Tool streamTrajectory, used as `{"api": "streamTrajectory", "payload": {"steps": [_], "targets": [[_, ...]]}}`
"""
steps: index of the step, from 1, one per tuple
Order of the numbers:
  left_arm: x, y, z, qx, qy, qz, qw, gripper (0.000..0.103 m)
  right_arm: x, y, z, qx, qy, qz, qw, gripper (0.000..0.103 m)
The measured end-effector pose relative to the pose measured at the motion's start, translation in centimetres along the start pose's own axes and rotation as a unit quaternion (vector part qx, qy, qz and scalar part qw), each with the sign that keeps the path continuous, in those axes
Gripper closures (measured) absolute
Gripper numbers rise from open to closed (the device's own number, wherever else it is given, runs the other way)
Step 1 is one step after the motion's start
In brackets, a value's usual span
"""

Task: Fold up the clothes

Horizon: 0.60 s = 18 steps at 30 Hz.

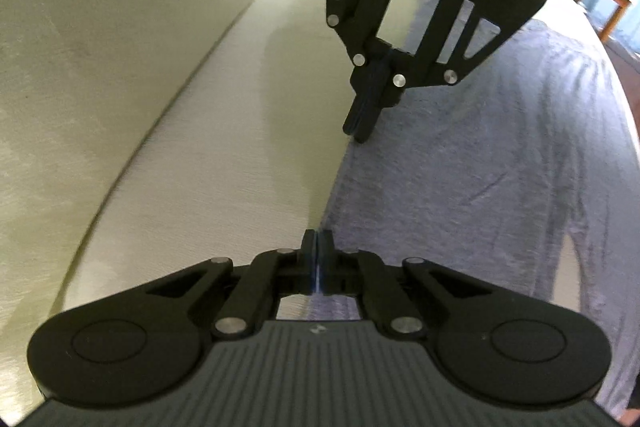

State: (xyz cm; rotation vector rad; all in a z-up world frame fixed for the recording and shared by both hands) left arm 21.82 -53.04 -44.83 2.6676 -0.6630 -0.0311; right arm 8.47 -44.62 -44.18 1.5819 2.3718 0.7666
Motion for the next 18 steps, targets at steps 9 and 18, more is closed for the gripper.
{"api": "streamTrajectory", "payload": {"steps": [9,18], "targets": [[2.8,-1.8,-1.2,0.018,0.062,-0.011,0.9979,0.093,-1.2,-1.8,-2.1,-0.007,-0.051,0.033,0.998,0.079],[2.4,0.4,-3.8,-0.013,0.005,-0.051,0.9986,0.094,-5.1,-9.6,-8.1,0.03,-0.062,0.133,0.989,0.079]]}}
Point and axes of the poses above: each gripper's, at about its wrist camera, not at the fingertips, and z roughly the way its jaws point, x to its left, y to its top, the point moved 9 cm from there along z, roughly the way its jaws point, and after that the axes turned 5 degrees about y, right-handed, at the moved point
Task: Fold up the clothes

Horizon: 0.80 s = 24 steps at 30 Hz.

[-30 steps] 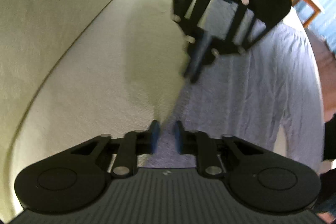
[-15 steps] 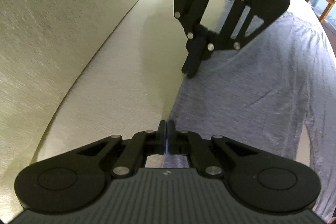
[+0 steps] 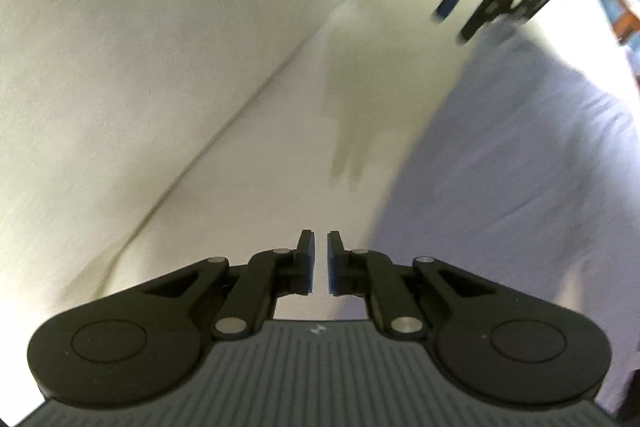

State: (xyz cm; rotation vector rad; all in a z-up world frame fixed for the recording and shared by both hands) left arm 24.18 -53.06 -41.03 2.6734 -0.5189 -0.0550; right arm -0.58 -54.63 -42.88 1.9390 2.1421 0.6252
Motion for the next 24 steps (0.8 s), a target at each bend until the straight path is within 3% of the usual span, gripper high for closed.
{"api": "streamTrajectory", "payload": {"steps": [5,8,11,14,16,18,22,24], "targets": [[-4.5,5.0,3.1,-0.024,-0.05,0.041,0.9976,0.094,1.1,-1.8,0.1,0.021,0.03,-0.014,0.999,0.079],[-5.1,6.2,5.5,-0.017,-0.065,0.041,0.9969,0.094,0.8,-2.3,1.8,0.02,0.032,-0.007,0.999,0.079],[-6.4,6.6,5.2,-0.005,-0.072,0.047,0.9963,0.094,0.4,-2.8,2.4,0.016,0.039,0.002,0.999,0.081],[-7.2,8.8,6.3,0.01,-0.067,0.067,0.9955,0.094,0.3,-3.1,2.9,0.01,0.048,0.003,0.999,0.083],[-7.3,9.0,6.3,0.01,-0.068,0.076,0.9947,0.095,0.2,-2.8,3.3,0.007,0.054,0.004,0.999,0.101],[-7.4,9.0,6.2,0.009,-0.067,0.086,0.994,0.103,0.6,-2.7,3.5,0.012,0.054,-0.016,0.998,0.103],[-8.2,9.4,6.1,-0.007,-0.034,0.134,0.9903,0.103,1.7,-2.3,4.4,0.014,0.039,-0.049,0.998,0.103],[-7.7,9.7,5.9,-0.019,-0.016,0.128,0.9914,0.103,1.2,-2.1,4.1,0.004,0.024,-0.044,0.999,0.103]]}}
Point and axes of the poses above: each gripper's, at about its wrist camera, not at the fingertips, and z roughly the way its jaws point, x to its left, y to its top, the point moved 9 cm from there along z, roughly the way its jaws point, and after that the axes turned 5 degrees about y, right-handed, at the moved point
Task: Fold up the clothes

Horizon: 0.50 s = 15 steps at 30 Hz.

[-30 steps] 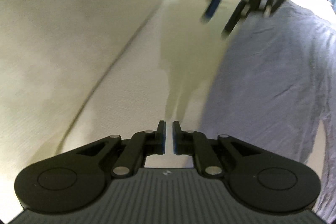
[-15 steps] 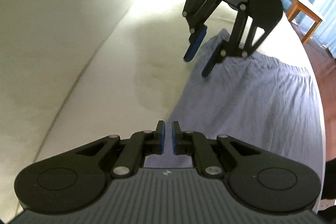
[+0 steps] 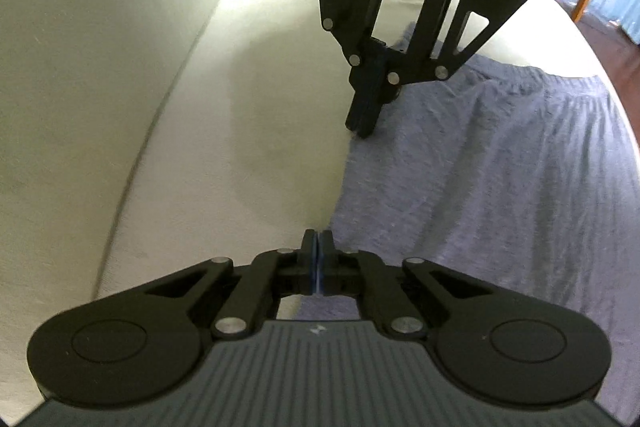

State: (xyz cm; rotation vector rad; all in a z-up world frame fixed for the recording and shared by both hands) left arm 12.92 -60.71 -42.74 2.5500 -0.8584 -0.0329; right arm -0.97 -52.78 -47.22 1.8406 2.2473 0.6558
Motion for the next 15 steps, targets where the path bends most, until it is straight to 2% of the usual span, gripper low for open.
{"api": "streamTrajectory", "payload": {"steps": [2,7,8,9,10,12,13,15], "targets": [[0.9,-0.3,0.2,0.001,0.009,-0.021,0.9997,0.103,-0.9,-0.2,-0.4,-0.009,-0.02,0.016,1.0,0.103],[1.5,-0.6,0.0,-0.007,0.036,-0.034,0.9987,0.103,-1.3,-0.5,0.5,-0.013,-0.042,0.028,0.999,0.103],[1.9,-0.7,-0.1,-0.005,0.049,-0.037,0.9981,0.103,-1.4,-0.4,0.4,-0.015,-0.052,0.032,0.998,0.098],[2.4,-0.9,-0.3,-0.003,0.063,-0.042,0.9971,0.103,-1.8,-0.3,0.1,-0.021,-0.07,0.038,0.997,0.08],[3.3,-1.3,-0.8,-0.003,0.079,-0.056,0.9953,0.103,-2.2,-0.3,-0.3,-0.026,-0.091,0.045,0.995,0.072],[5.1,-2.2,-2.3,-0.005,0.103,-0.094,0.9902,0.103,-3.4,-0.9,-1.6,-0.036,-0.133,0.07,0.988,0.071],[5.9,-2.8,-3.2,-0.006,0.107,-0.118,0.9872,0.103,-4.2,-1.7,-2.6,-0.043,-0.142,0.101,0.984,0.071],[6.6,-4.1,-4.7,-0.006,0.106,-0.152,0.9827,0.103,-4.8,-3.2,-3.9,-0.05,-0.135,0.144,0.979,0.071]]}}
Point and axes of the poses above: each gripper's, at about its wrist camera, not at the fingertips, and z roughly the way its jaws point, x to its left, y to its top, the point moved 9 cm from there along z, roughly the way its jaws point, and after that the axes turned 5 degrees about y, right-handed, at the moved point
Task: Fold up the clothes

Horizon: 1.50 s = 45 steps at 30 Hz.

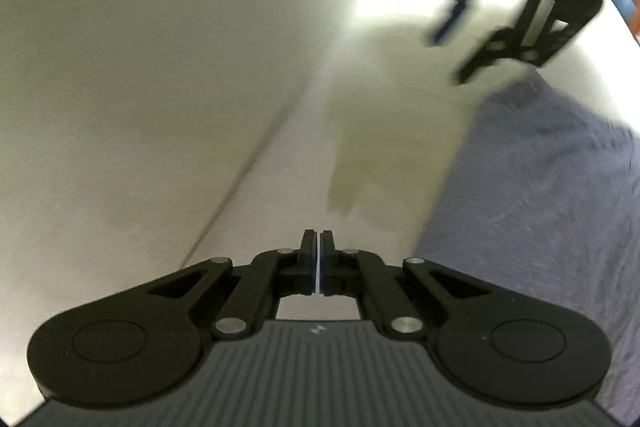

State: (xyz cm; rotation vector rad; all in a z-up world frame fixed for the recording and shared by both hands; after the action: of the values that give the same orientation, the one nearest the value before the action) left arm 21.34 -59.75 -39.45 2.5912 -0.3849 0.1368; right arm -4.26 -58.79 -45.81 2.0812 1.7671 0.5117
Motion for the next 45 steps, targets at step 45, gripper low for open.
{"api": "streamTrajectory", "payload": {"steps": [45], "targets": [[8.2,-18.4,-6.4,0.044,-0.085,-0.041,0.9945,0.096,24.5,16.7,15.3,0.041,0.211,-0.181,0.96,0.072]]}}
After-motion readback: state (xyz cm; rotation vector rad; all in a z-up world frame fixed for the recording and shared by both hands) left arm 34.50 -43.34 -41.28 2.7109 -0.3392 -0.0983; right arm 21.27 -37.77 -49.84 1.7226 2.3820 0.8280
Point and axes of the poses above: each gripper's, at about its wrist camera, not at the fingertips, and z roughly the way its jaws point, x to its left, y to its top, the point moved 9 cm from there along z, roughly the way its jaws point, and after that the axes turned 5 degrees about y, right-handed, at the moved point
